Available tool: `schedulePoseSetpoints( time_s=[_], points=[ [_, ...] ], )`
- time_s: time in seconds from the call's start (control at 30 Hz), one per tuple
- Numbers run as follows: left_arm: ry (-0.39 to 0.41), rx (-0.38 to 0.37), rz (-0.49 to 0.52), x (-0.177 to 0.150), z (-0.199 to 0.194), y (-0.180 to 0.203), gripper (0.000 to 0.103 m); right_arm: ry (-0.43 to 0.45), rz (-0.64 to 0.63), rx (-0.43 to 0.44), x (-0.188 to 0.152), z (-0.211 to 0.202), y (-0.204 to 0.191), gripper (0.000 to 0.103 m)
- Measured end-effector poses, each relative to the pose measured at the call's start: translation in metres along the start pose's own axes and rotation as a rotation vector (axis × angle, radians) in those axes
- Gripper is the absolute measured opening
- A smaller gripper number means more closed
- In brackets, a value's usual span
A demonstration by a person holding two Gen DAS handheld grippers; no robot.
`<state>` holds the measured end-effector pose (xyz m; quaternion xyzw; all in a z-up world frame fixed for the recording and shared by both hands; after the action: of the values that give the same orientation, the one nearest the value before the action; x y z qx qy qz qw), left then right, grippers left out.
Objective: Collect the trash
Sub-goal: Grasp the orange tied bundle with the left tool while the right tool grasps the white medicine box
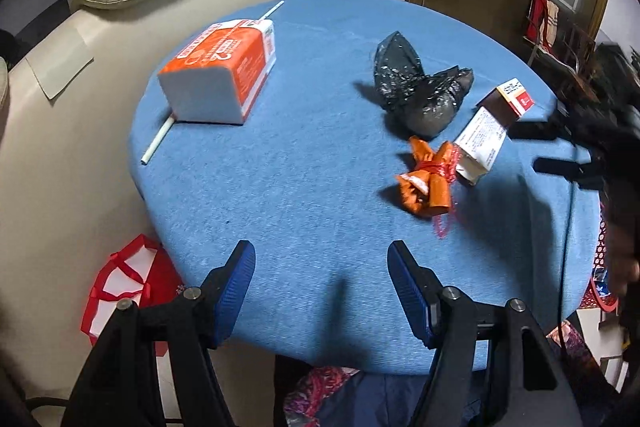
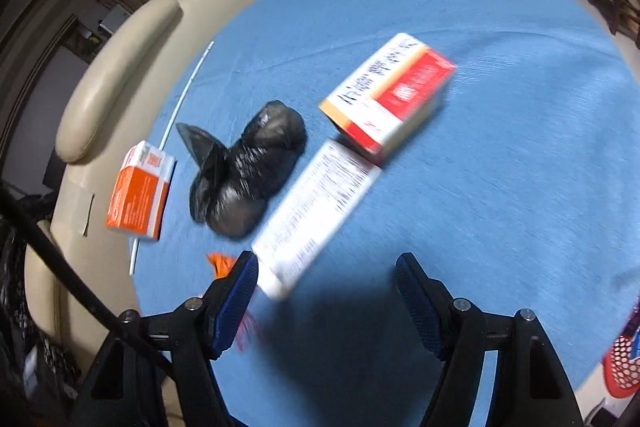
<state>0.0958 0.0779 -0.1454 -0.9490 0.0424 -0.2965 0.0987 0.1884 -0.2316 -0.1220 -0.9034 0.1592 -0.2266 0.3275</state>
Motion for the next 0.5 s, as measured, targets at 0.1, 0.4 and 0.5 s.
schedulePoseSetpoints(
  time_s=[0.1,0.4,0.5],
  points=[
    [0.011,0.019,0.008,0.001,0.0,-0.004,0.069,-0.019,0.008,-0.05,0.012,0.022,-0.008,0.075],
    [0.022,0.026,0.008,0.007,0.001,-0.012,0.069,-0.024,0.043,-0.214,0.027,0.059,-0.019,0.075],
    [0.02,0.019,0.01,0.009,0.001,-0.011,0.069,-0.023,0.014,-0.27,0.027,0.067,-0.025,0.075]
  ],
)
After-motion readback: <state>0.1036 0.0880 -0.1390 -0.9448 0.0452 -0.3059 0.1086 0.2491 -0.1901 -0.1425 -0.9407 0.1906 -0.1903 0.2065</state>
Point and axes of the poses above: each gripper's, at about its wrist camera, not at the fingertips, and z roughly the way its jaws point, y to its right, x to its top, the point moved 2 cm from there along z, roughly the way its jaws point, and after that the axes turned 15 degrees about x, right-handed, at the moved point
